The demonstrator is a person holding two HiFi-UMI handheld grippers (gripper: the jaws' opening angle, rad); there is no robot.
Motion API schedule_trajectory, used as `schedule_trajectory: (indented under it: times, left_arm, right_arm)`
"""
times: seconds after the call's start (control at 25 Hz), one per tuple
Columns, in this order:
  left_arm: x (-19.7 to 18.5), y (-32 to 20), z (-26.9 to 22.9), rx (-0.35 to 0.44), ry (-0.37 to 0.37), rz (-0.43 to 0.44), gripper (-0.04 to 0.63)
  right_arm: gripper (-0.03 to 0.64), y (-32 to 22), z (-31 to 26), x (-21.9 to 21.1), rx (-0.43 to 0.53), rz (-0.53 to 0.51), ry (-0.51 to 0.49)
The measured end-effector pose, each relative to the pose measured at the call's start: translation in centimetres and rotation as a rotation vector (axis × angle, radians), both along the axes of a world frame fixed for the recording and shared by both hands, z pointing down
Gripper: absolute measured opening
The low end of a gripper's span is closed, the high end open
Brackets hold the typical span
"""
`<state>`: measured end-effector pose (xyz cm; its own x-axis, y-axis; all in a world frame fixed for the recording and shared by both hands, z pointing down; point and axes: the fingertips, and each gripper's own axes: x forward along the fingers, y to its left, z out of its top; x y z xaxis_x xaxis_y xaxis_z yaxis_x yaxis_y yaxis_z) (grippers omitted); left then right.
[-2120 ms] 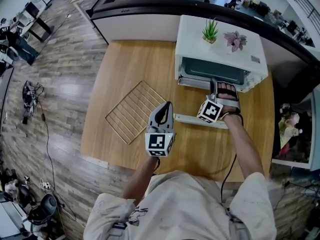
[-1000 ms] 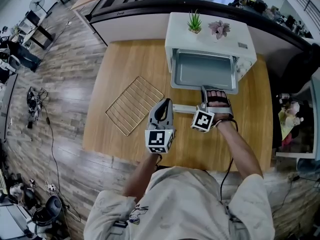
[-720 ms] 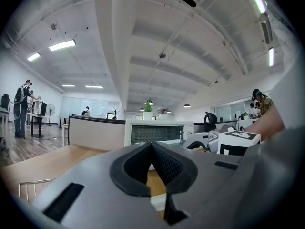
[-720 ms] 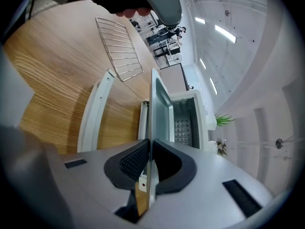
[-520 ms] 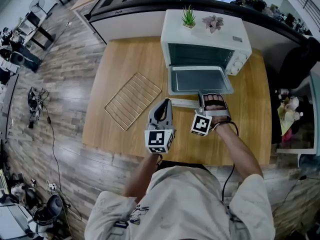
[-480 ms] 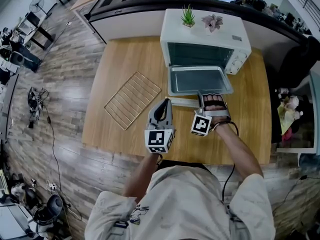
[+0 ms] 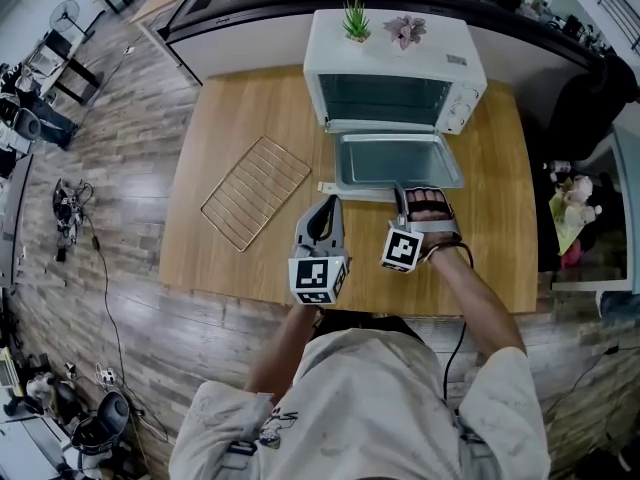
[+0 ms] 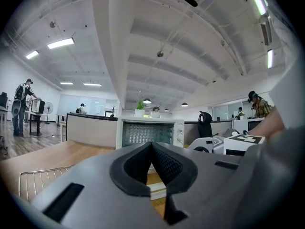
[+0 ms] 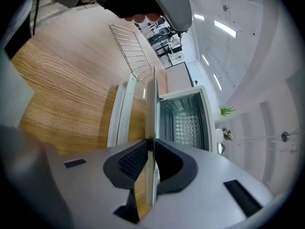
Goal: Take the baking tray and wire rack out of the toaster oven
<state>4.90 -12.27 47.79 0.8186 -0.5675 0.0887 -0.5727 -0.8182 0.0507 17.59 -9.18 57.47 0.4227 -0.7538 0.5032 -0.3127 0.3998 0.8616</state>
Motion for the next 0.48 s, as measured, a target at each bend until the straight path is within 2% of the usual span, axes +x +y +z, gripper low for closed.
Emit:
schedule_trajectory:
  times: [0.48]
  left_arm:
    - [5.1,3.2,-0.1,0.000,-0.005,0.137,0.015]
  right_arm:
    - [0.067,5.9,-0.6,4.5,0.020,0.150,-0.015]
